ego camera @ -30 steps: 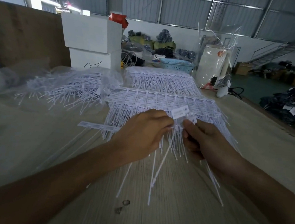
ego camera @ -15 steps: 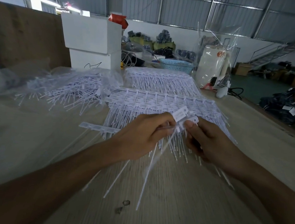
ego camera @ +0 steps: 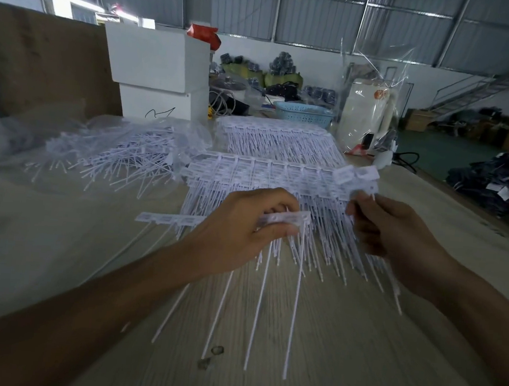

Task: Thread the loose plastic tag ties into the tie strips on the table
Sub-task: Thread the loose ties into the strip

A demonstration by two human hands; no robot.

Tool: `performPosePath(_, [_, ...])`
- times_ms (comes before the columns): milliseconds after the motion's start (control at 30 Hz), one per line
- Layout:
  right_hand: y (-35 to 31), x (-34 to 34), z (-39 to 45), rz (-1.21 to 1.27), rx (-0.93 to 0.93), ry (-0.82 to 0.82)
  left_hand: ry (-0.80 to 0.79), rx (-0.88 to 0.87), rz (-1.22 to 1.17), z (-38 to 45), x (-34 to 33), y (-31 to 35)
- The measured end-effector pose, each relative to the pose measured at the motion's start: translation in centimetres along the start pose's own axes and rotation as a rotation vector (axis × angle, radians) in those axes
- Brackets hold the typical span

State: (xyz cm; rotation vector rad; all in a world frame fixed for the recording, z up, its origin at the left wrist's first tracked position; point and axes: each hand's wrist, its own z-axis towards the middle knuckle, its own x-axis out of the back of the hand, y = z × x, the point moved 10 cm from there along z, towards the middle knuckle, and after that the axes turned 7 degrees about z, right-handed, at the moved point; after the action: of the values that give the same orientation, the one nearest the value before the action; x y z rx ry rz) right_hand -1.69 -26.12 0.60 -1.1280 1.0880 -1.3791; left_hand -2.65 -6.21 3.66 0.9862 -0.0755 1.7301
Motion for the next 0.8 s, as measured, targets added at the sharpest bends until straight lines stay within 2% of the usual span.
performPosePath(133, [1.8, -4.1, -1.4, 0.134, -0.148, -0.116, 0.047, 0.048, -0.001, 0.0, 0.4, -0.5])
performPosePath(400, [2.6, -6.2, -2.6, 0.149, -0.276, -0.174, 0.125, 0.061, 0.042, 0.0, 0.8, -0.2])
performPosePath(533, [2.9, -7.1, -2.8, 0.188, -0.266, -0.236, 0.111, 0.056, 0.043, 0.2, 0.7, -0.2])
performPosePath(667, [2.4, -6.2, -2.2, 0.267, -0.239, -0.173, 0.019, 0.035, 0.086, 0.1, 0.3, -0.4])
performPosePath(800, [2.2, -6.0, -2.2, 0.272, -0.225, -0.159, 0.018, 0.110, 0.158, -0.1, 0.5, -1.8])
